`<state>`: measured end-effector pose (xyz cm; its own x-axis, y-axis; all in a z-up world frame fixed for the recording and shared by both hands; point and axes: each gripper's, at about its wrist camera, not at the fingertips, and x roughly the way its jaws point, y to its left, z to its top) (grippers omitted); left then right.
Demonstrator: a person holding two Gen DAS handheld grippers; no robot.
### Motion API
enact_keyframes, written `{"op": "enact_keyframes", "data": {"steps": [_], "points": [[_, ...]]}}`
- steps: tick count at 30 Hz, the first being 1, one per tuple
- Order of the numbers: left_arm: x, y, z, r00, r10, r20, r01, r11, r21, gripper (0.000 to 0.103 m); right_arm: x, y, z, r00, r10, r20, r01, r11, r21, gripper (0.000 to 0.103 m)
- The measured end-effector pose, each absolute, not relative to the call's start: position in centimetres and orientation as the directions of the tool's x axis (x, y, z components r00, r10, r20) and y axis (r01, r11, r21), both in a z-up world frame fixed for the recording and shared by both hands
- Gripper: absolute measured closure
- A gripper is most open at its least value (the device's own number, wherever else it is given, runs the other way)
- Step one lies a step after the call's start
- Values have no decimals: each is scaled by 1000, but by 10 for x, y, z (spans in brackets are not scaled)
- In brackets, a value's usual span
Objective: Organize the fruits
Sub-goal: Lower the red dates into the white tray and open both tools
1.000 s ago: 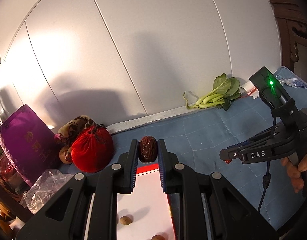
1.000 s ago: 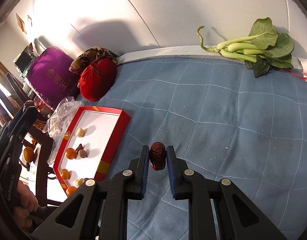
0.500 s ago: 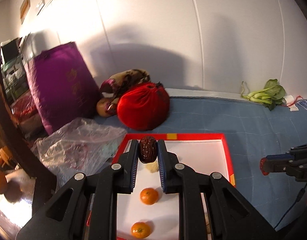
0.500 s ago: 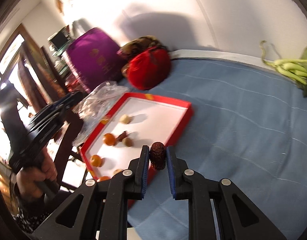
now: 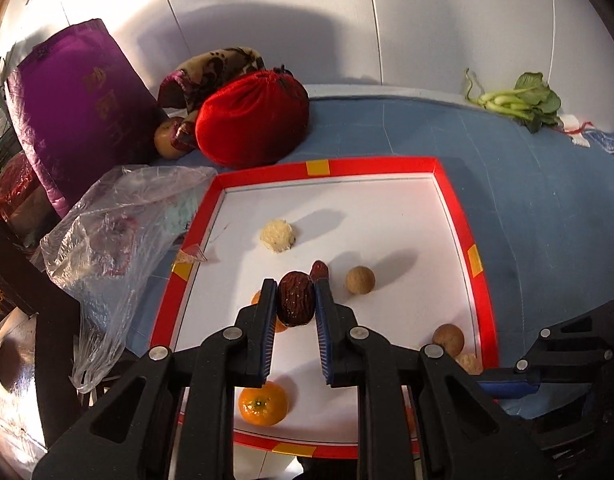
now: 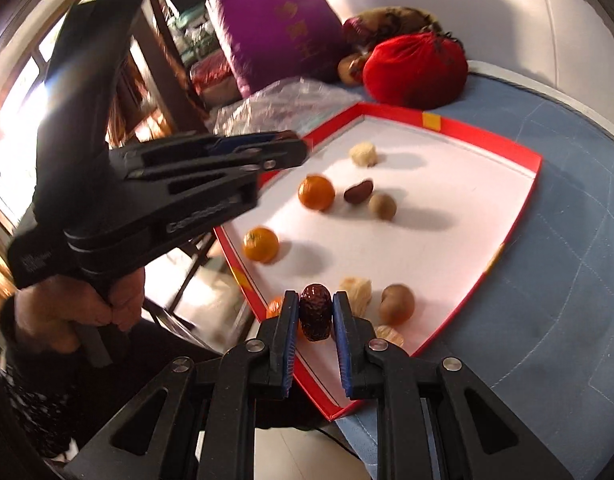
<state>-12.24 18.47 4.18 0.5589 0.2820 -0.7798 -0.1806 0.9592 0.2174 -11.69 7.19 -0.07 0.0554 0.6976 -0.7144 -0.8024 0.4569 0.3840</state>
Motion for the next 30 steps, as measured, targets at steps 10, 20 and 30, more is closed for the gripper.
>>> {"op": "enact_keyframes", "data": {"steps": [10, 20, 30], "points": [[-117, 201, 19, 464, 319, -827, -229, 944, 235, 87, -113, 68, -9, 103, 673, -732, -800, 494, 342, 86], [-120, 210, -4, 381, 283, -880, -231, 951, 206, 87, -117, 71, -9, 116, 666, -737, -811, 492, 317, 86], [-122, 201, 32, 475, 437, -764, -392, 882, 260, 53, -115, 52, 17, 154, 712, -686, -804, 493, 331, 64]]}}
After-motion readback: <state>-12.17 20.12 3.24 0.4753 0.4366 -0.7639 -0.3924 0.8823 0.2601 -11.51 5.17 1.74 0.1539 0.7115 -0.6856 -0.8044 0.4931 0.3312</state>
